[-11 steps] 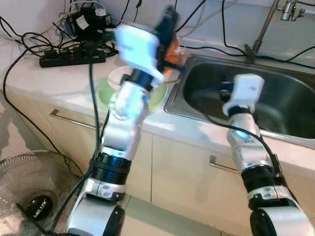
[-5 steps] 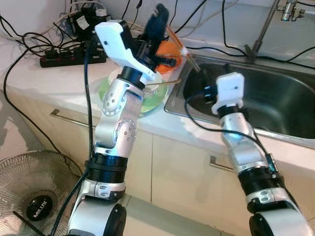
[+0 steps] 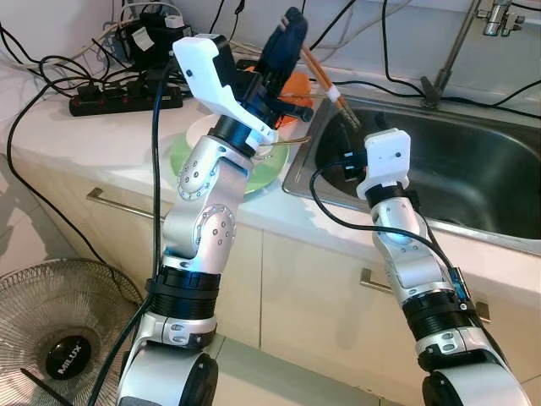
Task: Kitchen organization
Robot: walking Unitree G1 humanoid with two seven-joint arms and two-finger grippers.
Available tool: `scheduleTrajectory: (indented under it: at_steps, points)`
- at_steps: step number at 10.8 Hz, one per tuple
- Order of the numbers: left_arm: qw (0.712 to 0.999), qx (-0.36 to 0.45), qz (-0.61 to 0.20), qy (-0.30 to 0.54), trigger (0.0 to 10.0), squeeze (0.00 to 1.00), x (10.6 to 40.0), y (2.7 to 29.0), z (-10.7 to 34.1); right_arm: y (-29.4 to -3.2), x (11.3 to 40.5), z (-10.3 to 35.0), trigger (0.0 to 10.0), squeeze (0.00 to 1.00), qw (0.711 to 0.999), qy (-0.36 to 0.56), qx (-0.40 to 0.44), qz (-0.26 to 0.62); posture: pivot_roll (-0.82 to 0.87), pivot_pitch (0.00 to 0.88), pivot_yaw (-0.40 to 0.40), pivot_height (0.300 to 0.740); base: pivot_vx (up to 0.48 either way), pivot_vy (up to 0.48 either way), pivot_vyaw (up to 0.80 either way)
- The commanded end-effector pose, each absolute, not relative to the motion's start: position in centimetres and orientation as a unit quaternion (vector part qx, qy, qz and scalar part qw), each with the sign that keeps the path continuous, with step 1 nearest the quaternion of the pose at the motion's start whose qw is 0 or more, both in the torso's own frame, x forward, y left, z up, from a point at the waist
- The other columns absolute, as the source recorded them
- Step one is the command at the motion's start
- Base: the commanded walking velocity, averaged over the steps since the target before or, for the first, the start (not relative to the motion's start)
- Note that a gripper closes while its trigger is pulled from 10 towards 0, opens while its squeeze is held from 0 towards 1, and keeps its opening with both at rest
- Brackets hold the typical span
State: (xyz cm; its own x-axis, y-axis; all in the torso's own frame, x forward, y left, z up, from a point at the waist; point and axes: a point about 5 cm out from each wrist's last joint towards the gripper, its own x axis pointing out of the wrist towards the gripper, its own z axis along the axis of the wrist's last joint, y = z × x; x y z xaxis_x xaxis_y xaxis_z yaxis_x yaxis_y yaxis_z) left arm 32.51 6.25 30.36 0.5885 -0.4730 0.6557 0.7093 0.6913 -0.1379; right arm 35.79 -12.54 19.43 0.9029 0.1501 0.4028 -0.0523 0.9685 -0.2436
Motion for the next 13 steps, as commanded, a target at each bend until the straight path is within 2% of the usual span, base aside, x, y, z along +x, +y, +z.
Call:
scheduleTrajectory:
  at_steps: [1,4,8,9,10,11,13]
  points:
    - [0.862,-0.197,-0.357,-0.302,10.0,0.0,32.1,5.9,30.7,-12.3,35.7,19.8,10.0,0.0,0.968,-0.219,-0.111,0.056,0.15,0.013,0.019,0.74,0.0,0.0,0.0]
    - [0.858,-0.184,-0.393,-0.273,10.0,0.0,31.8,4.8,30.0,-12.3,35.7,19.9,10.0,0.0,0.968,-0.22,-0.107,0.051,0.15,0.01,0.022,0.74,0.0,0.0,0.0]
    - [0.862,-0.176,-0.395,-0.265,10.0,0.0,31.6,4.8,29.5,-12.5,35.6,20.3,10.0,0.0,0.968,-0.227,-0.102,0.044,0.15,0.001,0.02,0.74,0.0,0.0,0.0]
    - [0.864,-0.174,-0.391,-0.266,10.0,0.0,31.7,4.9,29.5,-12.5,35.6,20.3,4.3,0.0,0.968,-0.225,-0.1,0.041,0.15,0.0,0.02,0.74,0.0,0.0,0.0]
    - [0.864,-0.173,-0.39,-0.267,10.0,0.0,31.7,5.0,29.5,-12.5,35.6,20.2,3.0,0.0,0.969,-0.223,-0.101,0.039,0.15,0.0,0.021,0.74,0.0,0.0,0.0]
    - [0.868,-0.167,-0.381,-0.27,10.0,0.0,31.9,5.1,29.5,-12.6,35.6,20.2,0.0,0.0,0.969,-0.223,-0.098,0.037,0.15,0.0,0.021,0.74,0.0,0.0,0.0]
    - [0.87,-0.166,-0.378,-0.271,10.0,0.0,31.9,5.0,29.5,-12.6,35.6,20.2,0.0,0.0,0.969,-0.222,-0.097,0.036,0.15,0.0,0.02,0.74,0.0,0.0,0.0]
